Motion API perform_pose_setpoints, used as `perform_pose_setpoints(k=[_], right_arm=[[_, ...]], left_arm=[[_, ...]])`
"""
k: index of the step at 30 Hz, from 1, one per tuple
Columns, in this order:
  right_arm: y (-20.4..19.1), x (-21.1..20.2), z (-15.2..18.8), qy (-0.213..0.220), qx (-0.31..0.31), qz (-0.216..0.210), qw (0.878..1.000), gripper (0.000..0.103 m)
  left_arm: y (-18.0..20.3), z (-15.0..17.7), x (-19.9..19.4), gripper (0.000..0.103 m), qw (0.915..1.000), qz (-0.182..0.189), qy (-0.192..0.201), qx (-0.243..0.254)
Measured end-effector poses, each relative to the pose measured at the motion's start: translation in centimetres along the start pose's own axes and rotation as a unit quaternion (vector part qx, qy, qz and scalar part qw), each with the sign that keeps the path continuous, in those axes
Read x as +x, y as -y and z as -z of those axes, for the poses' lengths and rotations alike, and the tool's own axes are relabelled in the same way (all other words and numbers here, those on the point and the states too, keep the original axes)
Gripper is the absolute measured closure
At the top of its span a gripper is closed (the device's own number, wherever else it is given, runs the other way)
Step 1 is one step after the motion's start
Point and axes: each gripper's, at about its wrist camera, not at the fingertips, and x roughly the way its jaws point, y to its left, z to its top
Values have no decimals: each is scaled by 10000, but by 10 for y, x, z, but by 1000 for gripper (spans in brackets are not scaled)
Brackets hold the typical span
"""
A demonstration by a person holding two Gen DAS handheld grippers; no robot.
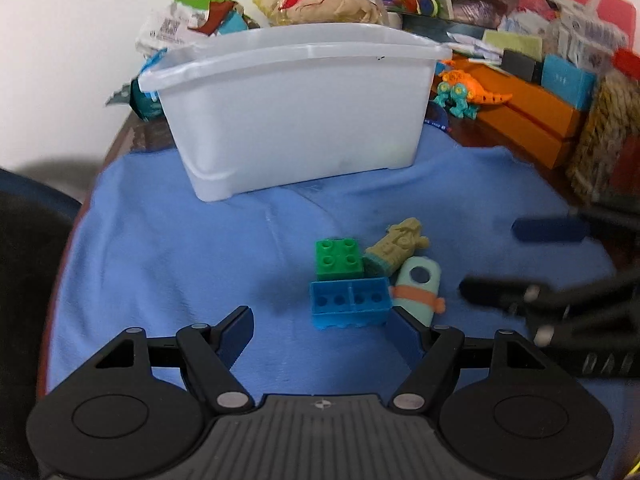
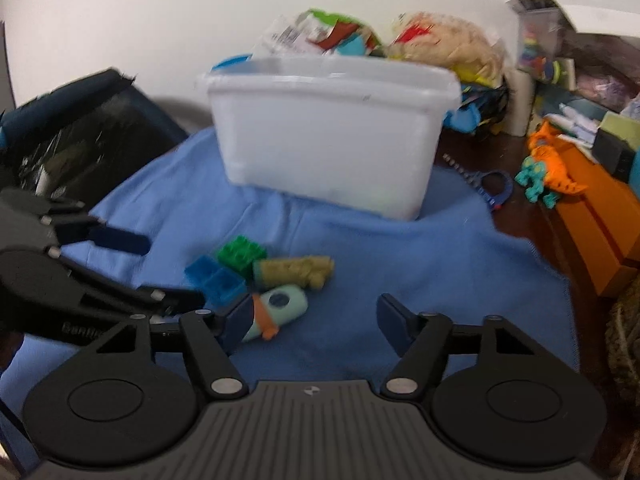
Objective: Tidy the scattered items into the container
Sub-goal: 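Move both open tools back down to the remaining toys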
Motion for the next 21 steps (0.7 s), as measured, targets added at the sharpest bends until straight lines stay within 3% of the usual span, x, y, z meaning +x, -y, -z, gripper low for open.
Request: perform_pose_setpoints(k=[5,11,17,21], right_arm=[[3,0,5,-78,23,67,9999,33],[4,6,6,-162,76,53,9998,33],[-12,22,4,-174,-15,-236,9996,31],[-26,34,9,-165,-205,-361,9990,24]], left_arm=[[2,-3,12,27,9996,247,-14,-165],[4,-1,22,27,9998,-169,-3,132],[-29,-1,22,27,9993,-204,-42,-309],[-35,-4,23,27,9999,-29,20,-147]])
